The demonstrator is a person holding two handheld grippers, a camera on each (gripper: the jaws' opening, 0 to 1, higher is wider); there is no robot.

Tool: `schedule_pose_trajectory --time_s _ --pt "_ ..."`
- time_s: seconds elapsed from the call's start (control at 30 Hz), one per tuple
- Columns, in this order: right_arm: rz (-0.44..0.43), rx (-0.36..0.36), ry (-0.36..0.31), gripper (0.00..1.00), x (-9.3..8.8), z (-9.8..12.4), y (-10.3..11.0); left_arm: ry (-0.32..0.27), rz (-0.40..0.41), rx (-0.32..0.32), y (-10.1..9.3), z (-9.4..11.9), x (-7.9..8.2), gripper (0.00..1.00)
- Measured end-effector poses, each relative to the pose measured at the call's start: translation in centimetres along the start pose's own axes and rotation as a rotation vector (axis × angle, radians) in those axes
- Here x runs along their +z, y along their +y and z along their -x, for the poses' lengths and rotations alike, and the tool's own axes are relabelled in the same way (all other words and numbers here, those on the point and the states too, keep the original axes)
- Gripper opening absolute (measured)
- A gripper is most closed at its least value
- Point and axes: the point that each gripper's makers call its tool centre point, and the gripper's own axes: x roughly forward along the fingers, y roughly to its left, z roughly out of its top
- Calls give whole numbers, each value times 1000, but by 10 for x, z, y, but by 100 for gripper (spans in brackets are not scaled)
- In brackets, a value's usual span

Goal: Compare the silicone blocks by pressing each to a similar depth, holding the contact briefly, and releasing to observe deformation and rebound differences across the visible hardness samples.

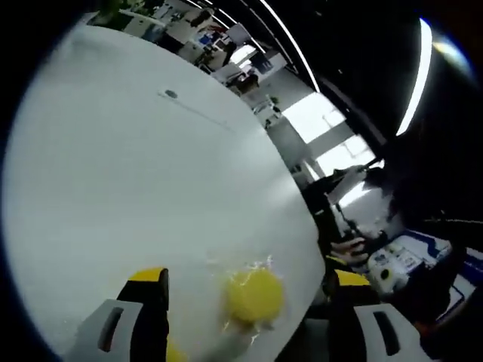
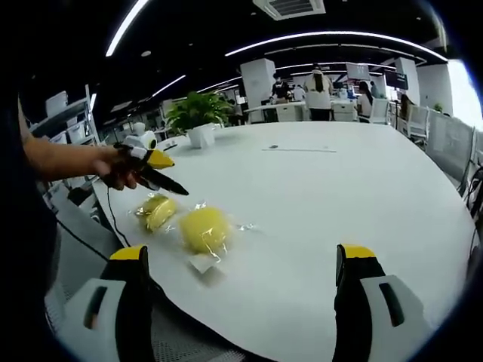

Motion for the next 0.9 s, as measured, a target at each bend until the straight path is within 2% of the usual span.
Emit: schedule_pose_trajectory --time_s 0.07,0.13,0.2,0.27,0.4,0.47,0.53,0.6,0.67,0.73,0.9 --pt "-5 4 1 96 -1 0 1 17 20 6 5 -5 -4 85" --pt "-7 1 3 96 -2 1 1 21 85 10 12 -8 -6 81" --pt "-11 2 1 96 -3 1 2 22 119 -8 10 -10 -8 72" --pt "-11 1 1 96 -3 1 3 17 112 8 15 -11 -7 63" --pt "-14 -2 2 96 -4 1 3 33 90 25 16 -19 -9 57" --pt "-13 -1 -1 96 -3 2 3 42 103 45 22 -22 -10 48" --pt "-11 -2 -1 96 -2 3 3 37 130 43 24 -26 -9 43" --pt "-12 -6 -5 96 -1 4 3 59 138 53 24 -30 -13 38" --pt "-17 -12 -9 96 0 5 1 88 91 96 30 -31 -15 26" --pt "-24 -17 -12 96 -2 5 -1 118 79 119 29 -37 -22 24" --pt "-23 -18 -3 96 -6 6 1 121 96 109 26 -46 -22 23"
